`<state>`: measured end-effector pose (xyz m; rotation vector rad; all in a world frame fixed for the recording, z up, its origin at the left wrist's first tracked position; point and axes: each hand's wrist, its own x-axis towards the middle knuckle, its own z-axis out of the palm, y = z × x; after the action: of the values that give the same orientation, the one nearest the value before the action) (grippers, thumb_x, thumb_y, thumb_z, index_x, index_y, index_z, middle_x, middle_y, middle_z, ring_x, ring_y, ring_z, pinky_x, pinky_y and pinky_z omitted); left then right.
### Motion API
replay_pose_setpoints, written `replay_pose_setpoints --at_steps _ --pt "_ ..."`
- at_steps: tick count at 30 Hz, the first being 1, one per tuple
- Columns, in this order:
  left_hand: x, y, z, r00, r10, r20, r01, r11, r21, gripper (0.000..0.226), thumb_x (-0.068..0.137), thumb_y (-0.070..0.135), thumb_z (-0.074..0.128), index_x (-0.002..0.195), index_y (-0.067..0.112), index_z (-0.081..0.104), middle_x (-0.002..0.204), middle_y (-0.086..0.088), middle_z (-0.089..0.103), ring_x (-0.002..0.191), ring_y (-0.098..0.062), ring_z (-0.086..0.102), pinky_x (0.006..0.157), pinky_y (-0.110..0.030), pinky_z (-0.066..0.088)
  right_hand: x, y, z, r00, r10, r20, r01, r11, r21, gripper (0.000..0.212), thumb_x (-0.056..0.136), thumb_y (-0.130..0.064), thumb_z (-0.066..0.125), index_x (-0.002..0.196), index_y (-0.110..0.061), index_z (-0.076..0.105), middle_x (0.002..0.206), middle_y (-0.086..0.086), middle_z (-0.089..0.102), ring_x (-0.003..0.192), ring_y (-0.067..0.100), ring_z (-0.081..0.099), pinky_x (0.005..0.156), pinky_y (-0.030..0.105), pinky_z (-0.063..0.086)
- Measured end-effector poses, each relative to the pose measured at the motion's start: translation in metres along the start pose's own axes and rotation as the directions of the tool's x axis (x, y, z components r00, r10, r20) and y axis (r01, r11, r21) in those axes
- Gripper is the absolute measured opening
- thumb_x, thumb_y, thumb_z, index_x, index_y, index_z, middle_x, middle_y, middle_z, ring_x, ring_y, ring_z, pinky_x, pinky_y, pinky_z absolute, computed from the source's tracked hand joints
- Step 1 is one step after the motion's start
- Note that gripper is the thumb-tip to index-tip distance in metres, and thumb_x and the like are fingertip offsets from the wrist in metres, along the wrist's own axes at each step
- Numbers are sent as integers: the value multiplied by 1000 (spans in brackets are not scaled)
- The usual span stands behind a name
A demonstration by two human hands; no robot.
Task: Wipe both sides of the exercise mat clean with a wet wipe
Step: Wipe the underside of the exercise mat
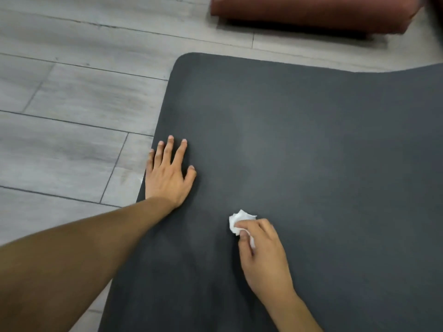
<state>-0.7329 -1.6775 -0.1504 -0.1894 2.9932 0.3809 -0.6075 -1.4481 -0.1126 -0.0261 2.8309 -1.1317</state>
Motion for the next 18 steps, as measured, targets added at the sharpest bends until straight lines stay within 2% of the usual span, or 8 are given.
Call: replay_pose_setpoints --at_steps 2,5,9,11,13,14,16,18 --pt "18 4 4 1000 -17 -10 17 1000 13 78 91 58 20 164 32 14 173 -3 9 160 -25 2 129 -47 2 39 -12 -11 993 107 -53 -96 980 174 25 94 -17 58 105 -39 63 103 -19 55 99 1 57 82 15 45" --pt "20 1 9 998 -27 -57 29 999 36 75 92 57 25 164 33 19 172 -2 14 160 -24 5 129 -46 2 130 -34 -14 975 220 -38 -175 861 477 27 90 -17 65 105 -39 63 96 -8 65 86 7 65 75 22 52" --pt "25 -1 8 996 -7 -90 12 998 54 74 90 52 35 161 29 32 168 -6 28 157 -29 20 128 -50 12 261 -64 -1 989 109 -98 -32 811 585 19 87 -7 68 100 -21 69 88 -1 71 76 7 63 71 22 52" --pt "27 0 8 995 2 -99 4 998 63 74 89 50 39 159 27 36 167 -8 31 156 -30 24 127 -52 15 314 -63 9 992 53 -115 5 890 456 14 88 -11 65 96 -21 71 90 -7 70 83 8 64 77 27 53" --pt "29 0 8 996 7 -94 -1 998 60 75 87 49 41 159 26 37 167 -9 31 155 -31 25 125 -54 18 348 -52 18 984 -82 -157 63 990 -125 18 88 -16 60 96 -27 70 99 -6 64 93 18 57 84 33 47" --pt "30 0 8 996 8 -89 -3 998 62 76 87 49 42 159 26 38 167 -8 31 155 -31 25 125 -54 19 357 -45 21 962 -180 -205 92 921 -379 20 87 -14 59 96 -27 71 103 -2 61 94 23 53 83 35 42" --pt "31 -1 8 997 10 -73 -6 998 64 77 86 50 43 159 25 37 168 -8 29 156 -32 24 125 -55 19 358 -38 23 906 -345 -245 173 830 -531 21 84 -10 57 96 -21 70 102 4 59 88 28 51 78 37 38" --pt "32 0 8 998 11 -65 -7 998 62 79 86 50 44 160 26 36 169 -7 27 156 -31 23 125 -56 18 344 -38 28 905 -384 -184 259 839 -478 19 90 -17 55 103 -16 69 96 5 60 83 29 52 76 40 41"
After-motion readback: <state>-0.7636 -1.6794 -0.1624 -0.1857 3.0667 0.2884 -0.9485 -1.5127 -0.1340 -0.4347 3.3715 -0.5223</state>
